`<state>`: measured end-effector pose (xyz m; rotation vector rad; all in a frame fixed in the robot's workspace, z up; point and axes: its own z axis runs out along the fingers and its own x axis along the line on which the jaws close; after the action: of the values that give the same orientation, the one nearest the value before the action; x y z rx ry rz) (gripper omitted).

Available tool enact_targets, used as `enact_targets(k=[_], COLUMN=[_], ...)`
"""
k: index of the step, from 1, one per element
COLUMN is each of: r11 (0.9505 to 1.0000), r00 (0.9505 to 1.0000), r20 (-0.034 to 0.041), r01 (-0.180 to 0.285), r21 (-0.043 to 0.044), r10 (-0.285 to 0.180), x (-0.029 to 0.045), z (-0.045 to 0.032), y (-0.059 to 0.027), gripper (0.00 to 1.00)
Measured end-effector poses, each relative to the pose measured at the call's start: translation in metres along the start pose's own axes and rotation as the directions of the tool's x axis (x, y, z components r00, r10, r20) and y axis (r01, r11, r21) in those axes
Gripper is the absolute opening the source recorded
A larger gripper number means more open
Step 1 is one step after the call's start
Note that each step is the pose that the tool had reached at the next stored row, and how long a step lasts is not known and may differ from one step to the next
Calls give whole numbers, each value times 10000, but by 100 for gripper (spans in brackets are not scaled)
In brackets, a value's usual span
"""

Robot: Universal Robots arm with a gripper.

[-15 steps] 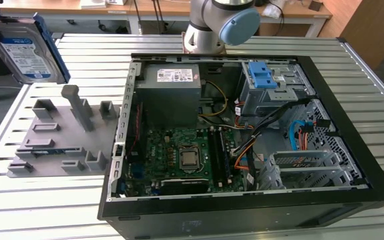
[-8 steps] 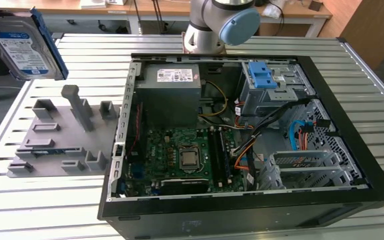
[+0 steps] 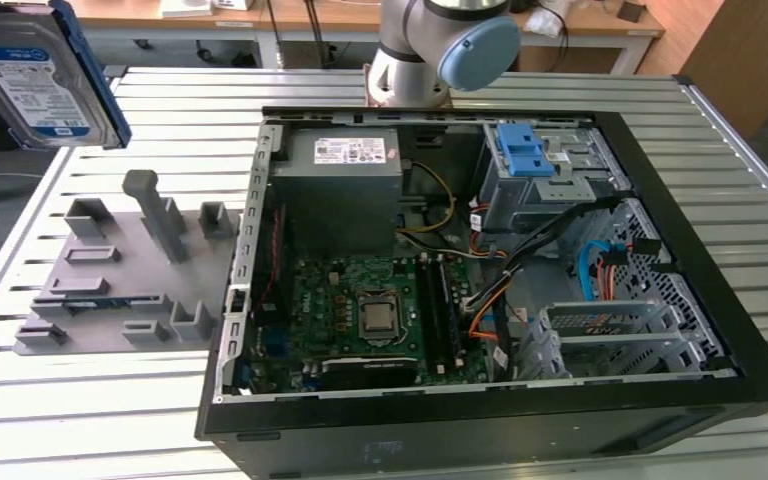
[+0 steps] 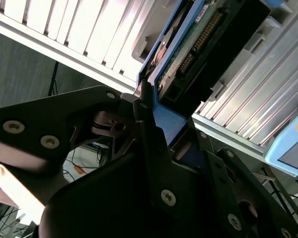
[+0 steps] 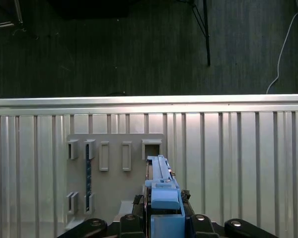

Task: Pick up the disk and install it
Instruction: 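Pick up the disk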

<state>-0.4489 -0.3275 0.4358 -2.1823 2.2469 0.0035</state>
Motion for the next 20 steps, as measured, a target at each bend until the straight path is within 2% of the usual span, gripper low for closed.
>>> enact_targets(k=[20], r11=[10000], r00=[10000], r20=[0], r01=[0], r21=[0], r10=[0], x=[-3], z=[-367], y=[-2], gripper=[37])
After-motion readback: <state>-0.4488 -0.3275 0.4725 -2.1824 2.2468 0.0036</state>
